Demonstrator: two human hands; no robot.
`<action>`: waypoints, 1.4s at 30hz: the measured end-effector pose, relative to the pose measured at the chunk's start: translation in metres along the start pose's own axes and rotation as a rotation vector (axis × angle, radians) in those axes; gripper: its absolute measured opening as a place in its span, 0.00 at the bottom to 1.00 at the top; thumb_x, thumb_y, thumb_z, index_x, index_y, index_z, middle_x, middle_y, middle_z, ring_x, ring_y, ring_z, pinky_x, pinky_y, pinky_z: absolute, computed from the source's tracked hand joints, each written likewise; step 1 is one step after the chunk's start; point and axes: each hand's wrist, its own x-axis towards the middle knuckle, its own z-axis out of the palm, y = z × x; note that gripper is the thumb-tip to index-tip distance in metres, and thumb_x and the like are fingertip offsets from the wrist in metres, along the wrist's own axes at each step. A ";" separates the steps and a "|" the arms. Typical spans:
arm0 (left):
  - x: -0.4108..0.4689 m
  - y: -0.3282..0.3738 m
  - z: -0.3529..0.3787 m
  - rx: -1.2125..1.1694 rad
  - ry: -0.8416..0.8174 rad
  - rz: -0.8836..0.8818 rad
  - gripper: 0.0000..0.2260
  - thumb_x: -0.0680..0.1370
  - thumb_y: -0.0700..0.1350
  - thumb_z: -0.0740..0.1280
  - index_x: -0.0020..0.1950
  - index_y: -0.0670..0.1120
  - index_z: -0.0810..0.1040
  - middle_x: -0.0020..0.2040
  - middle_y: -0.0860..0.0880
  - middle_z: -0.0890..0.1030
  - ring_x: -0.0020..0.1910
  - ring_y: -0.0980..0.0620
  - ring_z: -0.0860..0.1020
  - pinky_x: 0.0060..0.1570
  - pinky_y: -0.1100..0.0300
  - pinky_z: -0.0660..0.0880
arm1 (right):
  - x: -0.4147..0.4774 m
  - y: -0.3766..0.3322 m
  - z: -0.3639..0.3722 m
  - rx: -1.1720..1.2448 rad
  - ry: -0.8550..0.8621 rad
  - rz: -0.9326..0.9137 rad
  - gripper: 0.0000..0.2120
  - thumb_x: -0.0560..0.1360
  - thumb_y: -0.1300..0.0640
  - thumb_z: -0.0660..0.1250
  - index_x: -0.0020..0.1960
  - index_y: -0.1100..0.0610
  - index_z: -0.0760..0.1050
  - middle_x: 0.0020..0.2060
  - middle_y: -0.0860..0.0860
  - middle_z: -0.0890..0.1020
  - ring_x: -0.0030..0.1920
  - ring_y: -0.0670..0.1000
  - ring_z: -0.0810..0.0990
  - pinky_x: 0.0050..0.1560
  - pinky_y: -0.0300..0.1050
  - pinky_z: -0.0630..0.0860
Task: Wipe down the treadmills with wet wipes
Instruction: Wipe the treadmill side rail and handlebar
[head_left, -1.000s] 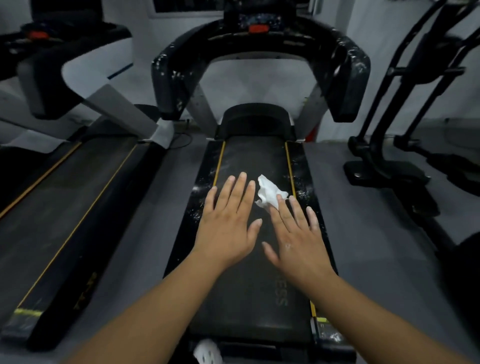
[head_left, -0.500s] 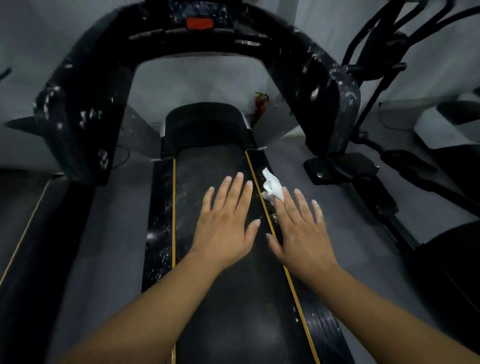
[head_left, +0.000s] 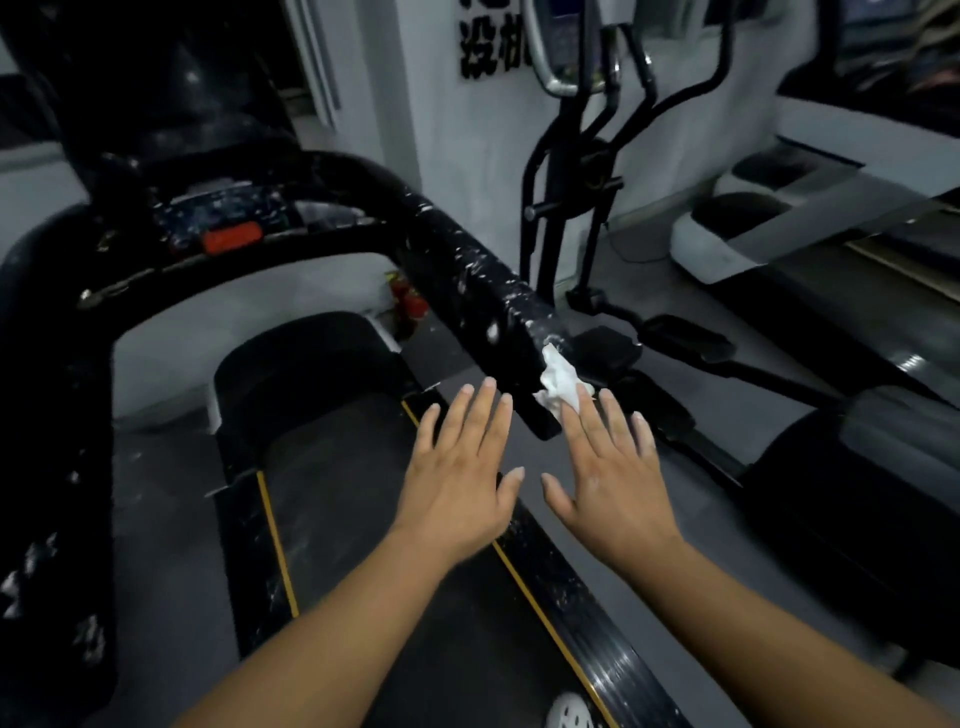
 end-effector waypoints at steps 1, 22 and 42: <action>0.014 0.002 0.005 0.004 -0.011 0.021 0.33 0.82 0.61 0.46 0.83 0.48 0.43 0.83 0.48 0.40 0.82 0.49 0.40 0.80 0.43 0.45 | 0.007 0.009 0.005 -0.001 0.003 0.017 0.38 0.77 0.38 0.58 0.80 0.55 0.52 0.80 0.56 0.57 0.80 0.58 0.54 0.76 0.64 0.57; 0.270 -0.034 0.095 0.176 -0.273 0.390 0.33 0.80 0.59 0.49 0.82 0.43 0.56 0.82 0.45 0.54 0.82 0.47 0.53 0.79 0.45 0.53 | 0.135 0.080 0.150 0.260 -0.165 0.301 0.34 0.75 0.41 0.58 0.76 0.58 0.65 0.77 0.57 0.66 0.77 0.59 0.64 0.70 0.61 0.69; 0.356 -0.120 0.160 0.027 -0.121 1.133 0.32 0.79 0.54 0.56 0.79 0.37 0.63 0.81 0.39 0.59 0.80 0.41 0.60 0.74 0.44 0.58 | 0.216 -0.049 0.225 0.781 0.354 1.039 0.33 0.82 0.33 0.47 0.82 0.47 0.49 0.81 0.41 0.45 0.81 0.44 0.43 0.79 0.45 0.48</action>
